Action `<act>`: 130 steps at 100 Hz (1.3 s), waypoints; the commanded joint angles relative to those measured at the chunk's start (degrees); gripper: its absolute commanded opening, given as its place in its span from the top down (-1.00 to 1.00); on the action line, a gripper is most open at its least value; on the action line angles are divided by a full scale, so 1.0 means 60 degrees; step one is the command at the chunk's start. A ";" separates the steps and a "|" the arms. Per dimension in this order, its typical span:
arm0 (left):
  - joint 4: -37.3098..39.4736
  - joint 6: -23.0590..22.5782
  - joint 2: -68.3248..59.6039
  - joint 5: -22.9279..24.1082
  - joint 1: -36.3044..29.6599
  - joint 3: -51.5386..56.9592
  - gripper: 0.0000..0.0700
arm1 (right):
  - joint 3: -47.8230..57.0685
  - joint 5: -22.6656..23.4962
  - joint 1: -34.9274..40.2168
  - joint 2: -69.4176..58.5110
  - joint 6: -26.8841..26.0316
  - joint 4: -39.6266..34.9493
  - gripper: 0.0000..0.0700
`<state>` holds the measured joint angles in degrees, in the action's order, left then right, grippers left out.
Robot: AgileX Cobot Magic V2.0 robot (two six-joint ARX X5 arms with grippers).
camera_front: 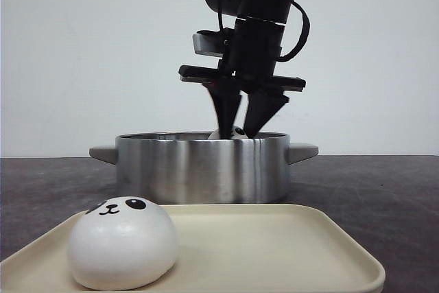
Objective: Steam buns
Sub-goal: 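Carry the bun into the steamer pot and release it with the right gripper, then lower the left gripper onto the last bun on the tray and grasp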
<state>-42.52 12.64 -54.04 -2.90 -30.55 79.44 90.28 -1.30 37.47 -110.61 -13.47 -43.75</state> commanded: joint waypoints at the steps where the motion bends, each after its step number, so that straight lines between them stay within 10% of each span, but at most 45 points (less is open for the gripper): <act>1: 0.0025 -0.0098 -0.0069 0.0022 -0.0055 0.0113 -0.32 | 0.0160 -0.0033 0.0047 -0.0120 0.0040 0.0000 -0.22; 23: -0.0120 -0.0098 -0.0073 0.0011 -0.0055 0.0113 -0.32 | 0.0361 -0.0036 -0.0091 0.0044 0.0029 -0.0262 -0.11; 34: -0.0623 -0.0098 -0.0120 0.0004 -0.0055 0.0106 -0.32 | 0.0823 -0.0033 -0.0153 0.0641 0.0127 -0.0568 1.00; 130: -0.0193 0.2393 -0.2841 -0.1096 -0.3104 -0.4411 -0.36 | 0.2175 -0.0863 0.1045 0.7475 0.0018 -0.1060 0.98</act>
<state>-44.93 25.30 -69.43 -9.32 -48.16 52.16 102.56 -6.37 43.18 -65.04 -12.88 -50.00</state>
